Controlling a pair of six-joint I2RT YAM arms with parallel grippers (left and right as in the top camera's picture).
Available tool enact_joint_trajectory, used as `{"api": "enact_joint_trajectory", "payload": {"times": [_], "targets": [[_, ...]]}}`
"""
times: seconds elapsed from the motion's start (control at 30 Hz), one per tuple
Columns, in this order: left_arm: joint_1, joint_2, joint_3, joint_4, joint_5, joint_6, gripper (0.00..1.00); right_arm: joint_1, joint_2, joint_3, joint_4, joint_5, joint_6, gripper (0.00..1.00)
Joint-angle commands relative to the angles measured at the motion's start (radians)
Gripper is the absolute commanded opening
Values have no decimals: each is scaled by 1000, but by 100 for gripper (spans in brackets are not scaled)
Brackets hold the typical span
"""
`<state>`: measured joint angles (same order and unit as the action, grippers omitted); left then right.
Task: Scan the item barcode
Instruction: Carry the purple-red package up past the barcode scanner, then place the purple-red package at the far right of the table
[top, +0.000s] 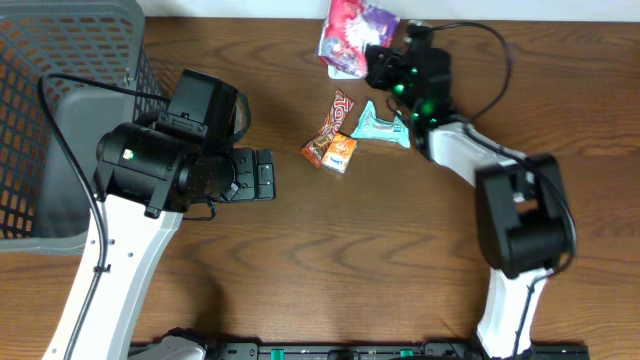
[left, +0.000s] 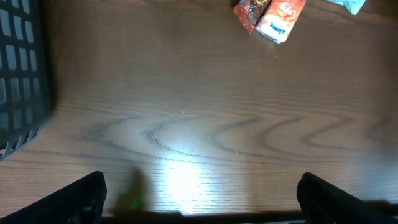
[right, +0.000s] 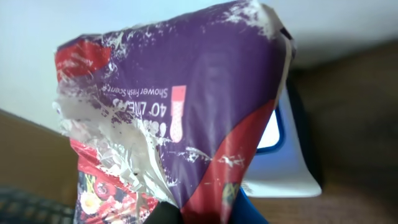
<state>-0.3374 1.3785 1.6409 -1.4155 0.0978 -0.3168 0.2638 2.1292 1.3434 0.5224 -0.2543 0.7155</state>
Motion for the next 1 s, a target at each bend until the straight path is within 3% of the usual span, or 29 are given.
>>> {"api": "enact_joint_trajectory", "payload": {"times": [0.0,0.2,0.43,0.7,0.9,0.97], "targets": [[3,0,16,-5,-16,2,98,0,5,148,-66,48,-7,1],[3,0,16,-5,-16,2,98,-32,-8,360,-414,89,-183,1],[3,0,16,-5,-16,2,98,-251,-35,511,-870,185,-180,1],[3,0,16,-5,-16,2,98,-583,-34,508,-1120,190,-137,1],[3,0,16,-5,-16,2,98,-765,-32,499,-1167,200,-131,1],[3,0,16,-5,-16,2,98,-813,-32,486,-1170,214,-70,2]]}}
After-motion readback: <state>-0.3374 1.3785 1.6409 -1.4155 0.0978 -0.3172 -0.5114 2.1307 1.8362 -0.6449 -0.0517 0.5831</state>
